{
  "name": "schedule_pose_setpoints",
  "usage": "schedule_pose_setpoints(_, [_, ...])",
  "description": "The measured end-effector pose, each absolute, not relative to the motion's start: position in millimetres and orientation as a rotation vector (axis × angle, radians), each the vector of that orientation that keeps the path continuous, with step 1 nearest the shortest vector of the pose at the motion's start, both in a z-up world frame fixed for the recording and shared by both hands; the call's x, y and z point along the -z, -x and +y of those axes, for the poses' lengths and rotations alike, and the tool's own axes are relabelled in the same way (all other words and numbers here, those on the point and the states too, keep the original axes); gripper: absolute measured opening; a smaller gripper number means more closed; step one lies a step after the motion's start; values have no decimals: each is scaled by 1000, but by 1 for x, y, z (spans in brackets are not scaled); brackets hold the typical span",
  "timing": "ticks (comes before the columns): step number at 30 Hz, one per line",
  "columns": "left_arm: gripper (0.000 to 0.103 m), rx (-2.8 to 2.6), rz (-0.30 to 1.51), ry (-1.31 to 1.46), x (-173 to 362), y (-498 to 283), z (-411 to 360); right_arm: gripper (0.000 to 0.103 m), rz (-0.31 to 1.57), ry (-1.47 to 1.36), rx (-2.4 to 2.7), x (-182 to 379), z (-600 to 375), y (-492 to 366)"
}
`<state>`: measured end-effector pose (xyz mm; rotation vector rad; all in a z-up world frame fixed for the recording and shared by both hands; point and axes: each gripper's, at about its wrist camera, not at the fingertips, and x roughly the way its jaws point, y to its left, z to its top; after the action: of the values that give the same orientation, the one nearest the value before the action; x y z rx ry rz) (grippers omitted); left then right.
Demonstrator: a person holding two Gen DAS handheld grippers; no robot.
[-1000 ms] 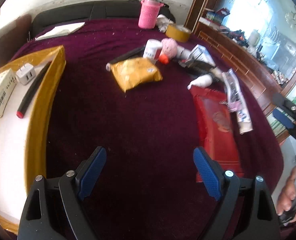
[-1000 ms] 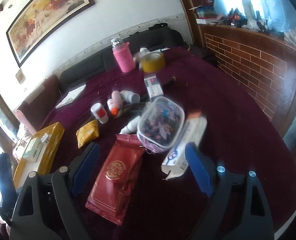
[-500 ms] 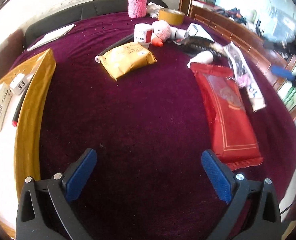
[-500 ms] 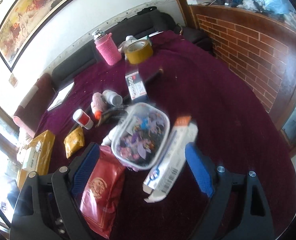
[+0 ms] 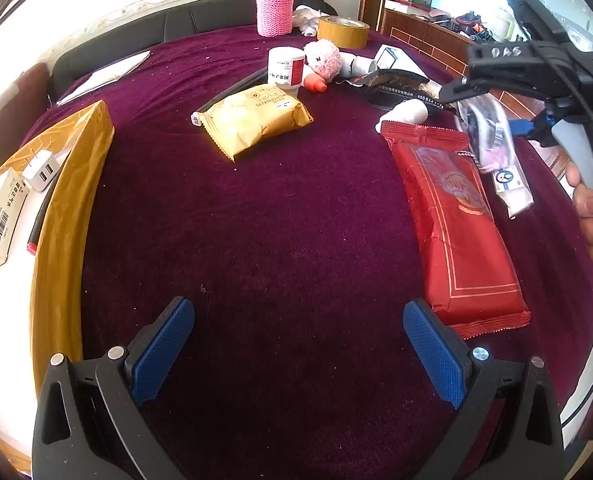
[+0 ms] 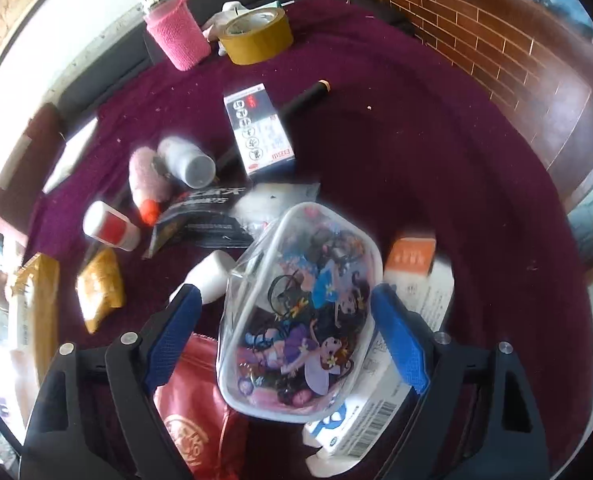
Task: Organize objects
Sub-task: 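Grasp the clear cartoon pouch with the right gripper while the left grasps a small white bottle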
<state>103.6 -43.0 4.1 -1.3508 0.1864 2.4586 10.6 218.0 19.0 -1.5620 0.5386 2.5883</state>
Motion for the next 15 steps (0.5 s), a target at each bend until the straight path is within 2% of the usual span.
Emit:
schedule_pose_setpoints(1, [101,-2459,185,1350,-4,-104,-43,62,500,1574,-2583,-17,217,-10])
schedule_pose_setpoints(2, [101,-2457,180,1349,-4,-103,-43,42,477,1607,-2557,-13,217,-9])
schedule_pose_setpoints(3, [101,-2453,167,1346,-5,-102,-45,33,485,1639,-2530,-7,221,-10])
schedule_pose_setpoints(4, [101,-2444,143,1343,-5,-101,-47,30,502,1657,-2517,-2,225,-12])
schedule_pose_setpoints(6, [97,-2403,65,1352,-10,-99,-54,29,556,1637,-2543,1,234,-20])
schedule_pose_setpoints(7, [92,-2373,12,1350,-14,-98,-56,29,585,1622,-2556,1,238,-25])
schedule_pose_setpoints(9, [91,-2327,-74,1335,-24,-95,-55,28,648,1576,-2607,-3,246,-37])
schedule_pose_setpoints(15, [91,-2247,-138,1338,-36,-78,-24,28,832,1458,-2756,-22,266,-71])
